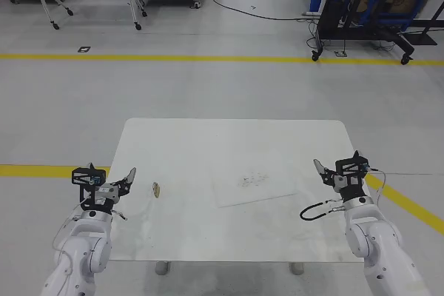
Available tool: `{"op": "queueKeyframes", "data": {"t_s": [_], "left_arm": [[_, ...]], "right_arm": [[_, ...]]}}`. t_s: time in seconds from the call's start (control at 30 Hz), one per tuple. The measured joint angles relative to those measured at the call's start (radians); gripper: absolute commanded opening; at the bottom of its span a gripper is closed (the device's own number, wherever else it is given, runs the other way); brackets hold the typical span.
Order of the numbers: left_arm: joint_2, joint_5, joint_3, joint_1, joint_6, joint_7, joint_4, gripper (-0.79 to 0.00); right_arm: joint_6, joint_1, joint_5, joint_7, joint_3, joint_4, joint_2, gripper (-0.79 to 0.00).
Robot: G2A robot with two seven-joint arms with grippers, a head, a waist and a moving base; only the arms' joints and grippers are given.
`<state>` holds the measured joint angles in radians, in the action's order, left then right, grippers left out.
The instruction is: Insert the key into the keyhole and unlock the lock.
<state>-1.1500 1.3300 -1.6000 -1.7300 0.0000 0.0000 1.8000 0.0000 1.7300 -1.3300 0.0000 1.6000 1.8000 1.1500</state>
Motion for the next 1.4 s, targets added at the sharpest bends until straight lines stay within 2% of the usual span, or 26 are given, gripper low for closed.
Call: {"op": "queueKeyframes", "data": {"t_s": [0.37, 0.5, 0.63, 0.93, 1.03, 1.17, 1.2, 1.27, 1.4], "left_arm": [[0.0, 0.0, 0.0, 0.0, 0.0, 0.0, 0.0, 0.0], [0.0, 0.0, 0.0, 0.0, 0.0, 0.0, 0.0, 0.0], [0.0, 0.0, 0.0, 0.0, 0.0, 0.0, 0.0, 0.0], [0.0, 0.0, 0.0, 0.0, 0.0, 0.0, 0.0, 0.0], [0.0, 0.0, 0.0, 0.0, 0.0, 0.0, 0.0, 0.0], [0.0, 0.0, 0.0, 0.0, 0.0, 0.0, 0.0, 0.0], [0.0, 0.0, 0.0, 0.0, 0.0, 0.0, 0.0, 0.0], [0.0, 0.0, 0.0, 0.0, 0.0, 0.0, 0.0, 0.0], [0.0, 0.0, 0.0, 0.0, 0.0, 0.0, 0.0, 0.0]], "right_arm": [[-0.016, -0.01, 0.002, 0.006, -0.009, -0.011, 0.0, 0.0], [-0.148, -0.111, 0.017, 0.043, -0.078, -0.111, 0.002, 0.0], [-0.295, -0.257, 0.046, 0.061, -0.184, -0.265, 0.013, 0.0], [-0.558, -0.51, 0.13, 0.019, -0.402, -0.599, 0.053, 0.0], [-0.628, -0.572, 0.09, -0.034, -0.454, -0.691, 0.063, -0.139], [-0.701, -0.629, 0.036, -0.108, -0.509, -0.781, 0.073, -0.105], [-0.727, -0.642, 0.015, -0.128, -0.52, -0.798, 0.073, -0.117], [-0.774, -0.671, -0.047, -0.177, -0.545, -0.838, 0.073, -0.252], [-0.765, -0.721, -0.156, -0.239, -0.591, -0.918, 0.079, -0.348]]}}
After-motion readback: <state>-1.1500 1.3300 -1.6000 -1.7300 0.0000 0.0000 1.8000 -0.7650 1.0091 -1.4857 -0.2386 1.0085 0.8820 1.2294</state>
